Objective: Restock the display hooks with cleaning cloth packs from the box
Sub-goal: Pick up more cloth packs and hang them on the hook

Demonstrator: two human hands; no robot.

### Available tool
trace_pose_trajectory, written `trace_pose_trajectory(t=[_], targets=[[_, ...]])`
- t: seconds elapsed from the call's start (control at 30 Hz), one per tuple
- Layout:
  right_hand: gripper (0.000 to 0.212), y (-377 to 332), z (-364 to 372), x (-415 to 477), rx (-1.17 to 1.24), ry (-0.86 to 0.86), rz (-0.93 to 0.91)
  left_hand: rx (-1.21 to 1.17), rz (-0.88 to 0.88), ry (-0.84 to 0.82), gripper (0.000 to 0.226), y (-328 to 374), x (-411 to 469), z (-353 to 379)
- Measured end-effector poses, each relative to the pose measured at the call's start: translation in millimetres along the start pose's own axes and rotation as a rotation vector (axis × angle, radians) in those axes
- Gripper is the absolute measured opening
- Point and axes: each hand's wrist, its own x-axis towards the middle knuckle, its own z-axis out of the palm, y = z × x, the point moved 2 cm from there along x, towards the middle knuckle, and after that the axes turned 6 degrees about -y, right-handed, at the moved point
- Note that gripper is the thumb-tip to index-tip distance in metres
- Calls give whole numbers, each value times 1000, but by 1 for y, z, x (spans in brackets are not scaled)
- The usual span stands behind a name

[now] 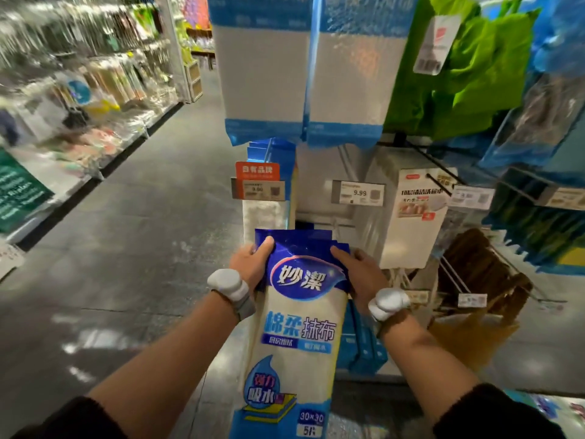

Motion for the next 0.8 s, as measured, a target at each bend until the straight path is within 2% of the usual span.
trace_pose_trajectory(t=[0.07,0.2,0.33,0.5,0.63,0.8], targets=[[29,9,-2,14,16,-31,75,20,12,57,41,2,4,0],[21,16,2,31,19,-62,119,107,24,94,44,6,15,-5],[27,20,-8,44,-41,-90,180,19,16,162,39,3,26,-17],[46,68,-28,71,-240,-161,291,128,25,351,39,2,38,-43],[28,88,-29,65,-333,-95,343,148,-1,422,45,-3,46,-62],[39,110,-24,70,-634,-107,342,152,-19,425,38,-14,56,-77]])
